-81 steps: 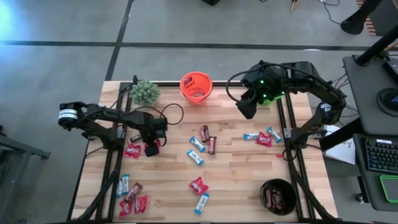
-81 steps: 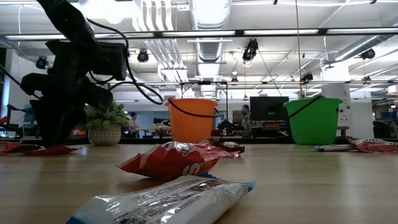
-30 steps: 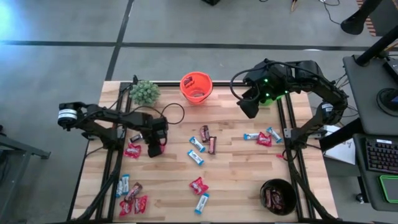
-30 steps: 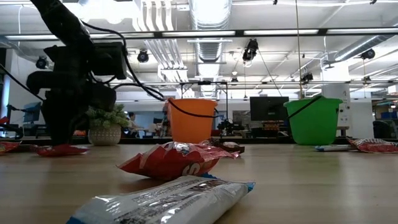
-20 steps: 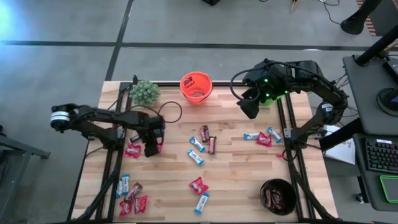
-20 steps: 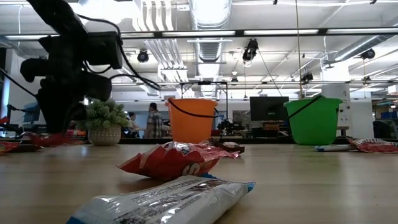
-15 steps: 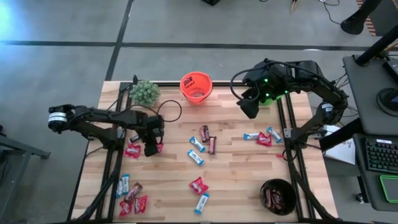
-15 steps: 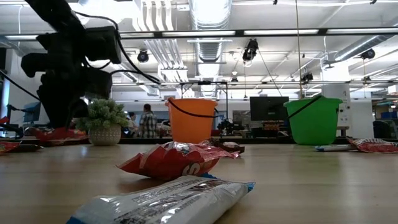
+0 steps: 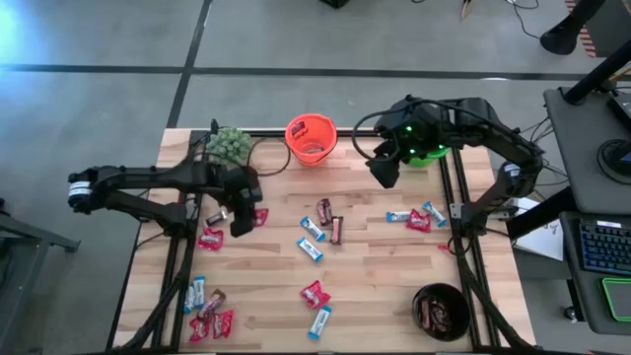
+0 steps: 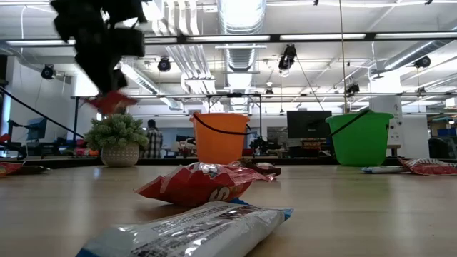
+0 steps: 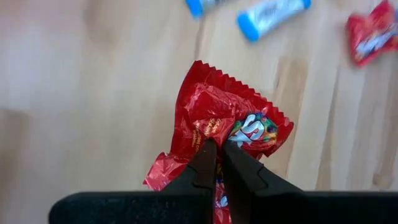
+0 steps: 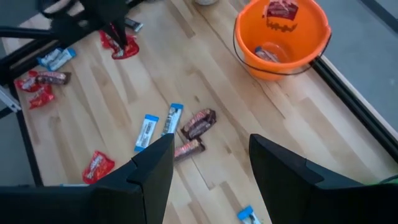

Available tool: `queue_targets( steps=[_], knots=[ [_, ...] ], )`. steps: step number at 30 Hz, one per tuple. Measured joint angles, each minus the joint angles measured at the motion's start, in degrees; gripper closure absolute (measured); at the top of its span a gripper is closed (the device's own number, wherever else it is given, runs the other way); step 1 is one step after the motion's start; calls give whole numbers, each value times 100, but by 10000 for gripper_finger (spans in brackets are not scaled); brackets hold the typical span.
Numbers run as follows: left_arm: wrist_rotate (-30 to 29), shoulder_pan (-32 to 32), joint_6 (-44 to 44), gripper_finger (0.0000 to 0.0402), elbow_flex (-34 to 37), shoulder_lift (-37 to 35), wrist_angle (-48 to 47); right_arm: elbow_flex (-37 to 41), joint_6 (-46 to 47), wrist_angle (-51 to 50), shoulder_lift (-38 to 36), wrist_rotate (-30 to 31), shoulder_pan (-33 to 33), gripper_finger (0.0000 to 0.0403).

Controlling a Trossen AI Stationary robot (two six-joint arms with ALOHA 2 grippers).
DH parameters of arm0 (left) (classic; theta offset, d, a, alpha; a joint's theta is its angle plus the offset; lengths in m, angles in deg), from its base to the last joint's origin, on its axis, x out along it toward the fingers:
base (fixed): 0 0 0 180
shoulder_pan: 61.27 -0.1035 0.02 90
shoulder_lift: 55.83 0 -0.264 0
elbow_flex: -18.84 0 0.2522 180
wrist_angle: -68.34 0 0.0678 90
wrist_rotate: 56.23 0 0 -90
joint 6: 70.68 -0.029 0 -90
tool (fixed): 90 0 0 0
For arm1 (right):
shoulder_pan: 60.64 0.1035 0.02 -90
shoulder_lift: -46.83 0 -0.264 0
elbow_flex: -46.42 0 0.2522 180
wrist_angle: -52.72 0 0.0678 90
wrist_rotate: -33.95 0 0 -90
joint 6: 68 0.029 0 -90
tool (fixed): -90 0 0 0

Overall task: Organize candy in baskets
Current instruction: Put the red candy into the green bucket

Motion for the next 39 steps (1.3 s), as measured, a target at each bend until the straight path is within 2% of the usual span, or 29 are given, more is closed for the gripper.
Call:
queue_targets(
  steps=[9, 16, 22, 30, 39],
  knots=[
    [-1316, -14, -954, 401, -1941, 350, -863, 0, 89, 302, 202, 126, -2, 204],
    [-1598, -17, -1289, 401, -2986, 698, -1005, 0, 278, 672, 252, 121, -2, 204],
    [-2043, -22, -1633, 401, -3538, 971, -993, 0, 349, 783, 336, 122, -3, 204],
    [-2052, -22, -2029, 402, -4022, 1297, -944, 0, 320, 986, 491, 58, -8, 204],
    [-2052, -22, -2151, 402, -4124, 1316, -932, 0, 304, 1153, 708, 57, -39, 206]
  ],
)
